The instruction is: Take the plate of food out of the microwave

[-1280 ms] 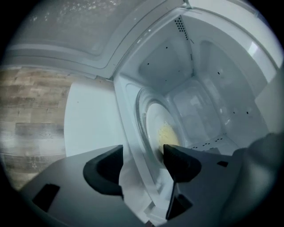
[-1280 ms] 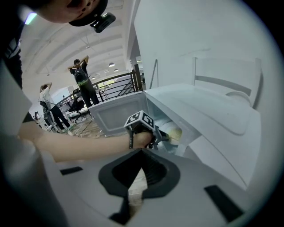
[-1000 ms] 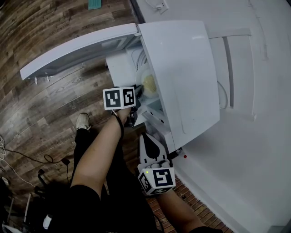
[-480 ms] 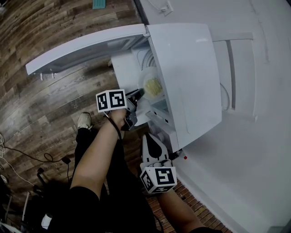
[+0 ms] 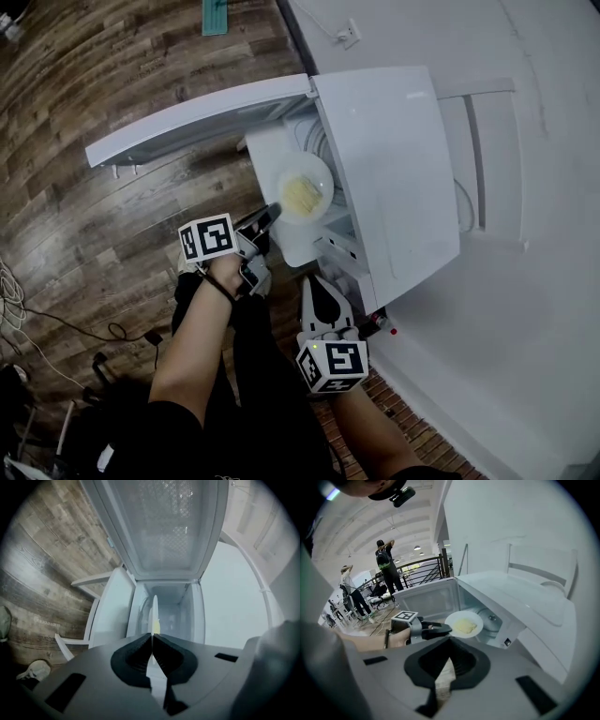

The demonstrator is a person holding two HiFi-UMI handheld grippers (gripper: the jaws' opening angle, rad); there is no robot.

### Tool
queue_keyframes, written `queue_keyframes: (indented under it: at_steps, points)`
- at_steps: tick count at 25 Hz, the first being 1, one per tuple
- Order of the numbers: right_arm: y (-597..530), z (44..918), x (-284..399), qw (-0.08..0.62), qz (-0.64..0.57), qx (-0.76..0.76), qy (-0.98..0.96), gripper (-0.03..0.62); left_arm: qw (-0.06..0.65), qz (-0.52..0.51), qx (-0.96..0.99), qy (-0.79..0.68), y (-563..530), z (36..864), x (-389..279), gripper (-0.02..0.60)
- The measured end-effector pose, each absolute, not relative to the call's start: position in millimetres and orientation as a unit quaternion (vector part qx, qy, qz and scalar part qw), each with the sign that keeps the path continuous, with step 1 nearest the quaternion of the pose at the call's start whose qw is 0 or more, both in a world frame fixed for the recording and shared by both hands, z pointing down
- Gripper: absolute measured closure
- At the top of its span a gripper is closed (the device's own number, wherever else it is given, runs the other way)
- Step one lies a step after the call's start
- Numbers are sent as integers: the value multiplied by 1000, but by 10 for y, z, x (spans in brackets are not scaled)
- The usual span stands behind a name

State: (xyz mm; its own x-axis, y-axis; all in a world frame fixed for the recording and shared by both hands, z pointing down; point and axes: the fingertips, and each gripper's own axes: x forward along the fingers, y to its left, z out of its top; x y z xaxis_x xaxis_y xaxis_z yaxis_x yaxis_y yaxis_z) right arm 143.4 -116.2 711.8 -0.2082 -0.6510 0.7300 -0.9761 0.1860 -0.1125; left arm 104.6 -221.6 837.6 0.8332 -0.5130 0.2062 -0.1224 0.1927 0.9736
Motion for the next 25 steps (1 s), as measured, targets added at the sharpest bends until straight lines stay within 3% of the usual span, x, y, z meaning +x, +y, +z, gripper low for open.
queue_keyframes:
  at_steps: [14,25]
  points:
    - [-1620,6003,1205,203,245,620,-717,582,713,-118,627,-291,-1876,6668,-57,569]
    - [-1808,4823,1564,119,212,683,-689,582,684,-125,659,-288,-2065,5227,100,569]
